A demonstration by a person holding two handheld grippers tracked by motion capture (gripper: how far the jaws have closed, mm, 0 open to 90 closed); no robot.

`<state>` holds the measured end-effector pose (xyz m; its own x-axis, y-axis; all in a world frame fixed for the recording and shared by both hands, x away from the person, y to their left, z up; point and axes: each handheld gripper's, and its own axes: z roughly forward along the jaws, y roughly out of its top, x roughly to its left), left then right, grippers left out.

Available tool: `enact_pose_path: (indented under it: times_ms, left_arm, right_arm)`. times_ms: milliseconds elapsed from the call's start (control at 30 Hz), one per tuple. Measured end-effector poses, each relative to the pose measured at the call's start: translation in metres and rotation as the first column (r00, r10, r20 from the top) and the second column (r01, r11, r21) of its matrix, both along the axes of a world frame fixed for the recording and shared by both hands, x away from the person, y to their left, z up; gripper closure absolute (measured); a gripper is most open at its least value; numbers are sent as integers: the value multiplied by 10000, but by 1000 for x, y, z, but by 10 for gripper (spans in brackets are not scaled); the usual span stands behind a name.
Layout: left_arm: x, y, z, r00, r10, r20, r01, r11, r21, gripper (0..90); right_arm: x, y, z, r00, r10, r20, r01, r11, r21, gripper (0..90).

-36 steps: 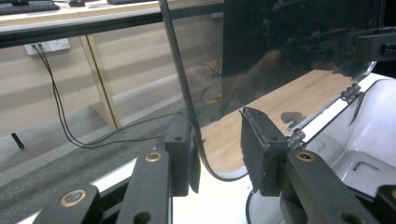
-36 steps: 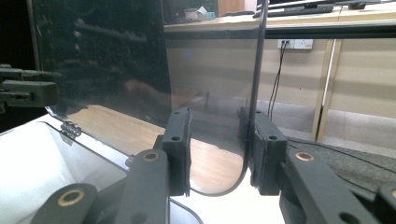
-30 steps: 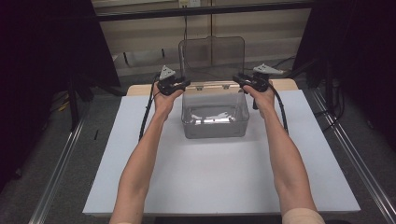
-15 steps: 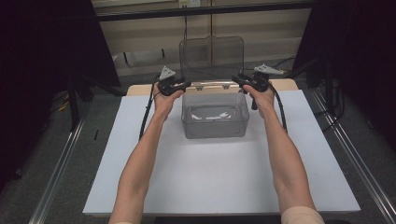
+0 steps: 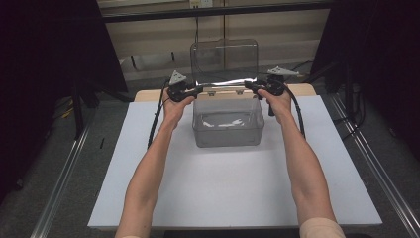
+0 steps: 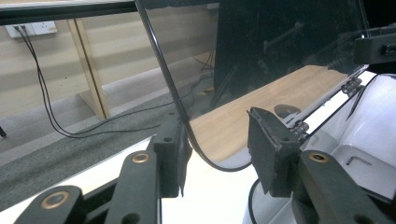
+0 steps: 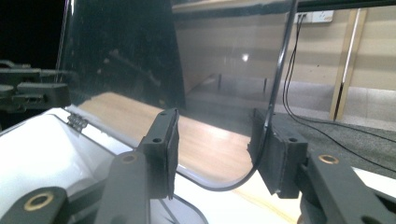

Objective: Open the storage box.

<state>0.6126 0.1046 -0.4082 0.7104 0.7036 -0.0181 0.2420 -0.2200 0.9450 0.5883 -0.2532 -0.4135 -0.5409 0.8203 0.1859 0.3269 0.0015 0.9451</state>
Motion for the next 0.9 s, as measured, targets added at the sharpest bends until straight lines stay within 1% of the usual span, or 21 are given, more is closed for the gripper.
enact_pose_path:
  times_ms: [100, 133, 167, 200, 300, 367, 533, 633, 700, 767, 833, 867, 900]
  left_arm:
    - [0, -1, 1, 10000, 35, -25, -35, 10000, 47, 581]
    - [0, -1, 1, 10000, 35, -25, -35, 10000, 47, 581]
    - [0, -1, 1, 10000, 13, -43, -12, 10000, 38, 582]
    - [0, -1, 1, 10000, 16, -10, -16, 10000, 96, 582]
    - [0, -1, 1, 10000, 13, -49, -13, 10000, 77, 582]
    - [0, -1, 0, 10000, 18, -54, -18, 10000, -16, 580]
    - [0, -1, 0, 10000, 31, -89, -31, 10000, 7, 578]
    - [0, -1, 0, 9999, 62, -108, -62, 10000, 73, 558]
    - [0, -2, 0, 9998, 86, -202, -85, 10000, 16, 549]
    - [0, -2, -1, 9998, 105, -178, -105, 9999, -4, 544]
    - [1, -2, -1, 9997, 92, -222, -94, 9999, -84, 540]
    - [1, -1, -2, 9995, 100, -304, -106, 9997, -206, 535]
    - [2, -1, -2, 9993, 116, -352, -126, 9995, -279, 531]
  right_arm:
    - [0, -1, 4, 9998, 114, -131, -117, 9997, -231, 532]
    - [0, -1, 4, 9998, 114, -131, -117, 9997, -231, 532]
    - [0, -2, 5, 9998, 159, -104, -164, 9990, -424, 557]
    - [0, -2, 4, 9998, 177, -71, -181, 9986, -495, 567]
    - [-1, -4, 4, 9997, 240, 35, -236, 9962, -838, 591]
    - [0, -3, 3, 9998, 184, 121, -173, 9961, -864, 590]
    - [0, -3, 0, 9996, 193, 217, -173, 9960, -873, 576]
    - [1, 0, 1, 9997, 136, 187, -114, 9936, -1126, 532]
    - [0, 0, 0, 9998, 122, 139, -107, 9949, -1007, 529]
    - [1, -1, -2, 9998, 140, 149, -126, 9960, -888, 528]
    - [1, -1, -2, 9998, 163, 144, -149, 9958, -901, 526]
    - [1, -1, -4, 9998, 177, 24, -175, 9971, -741, 522]
    - [1, -2, -4, 9998, 181, -7, -181, 9974, -699, 522]
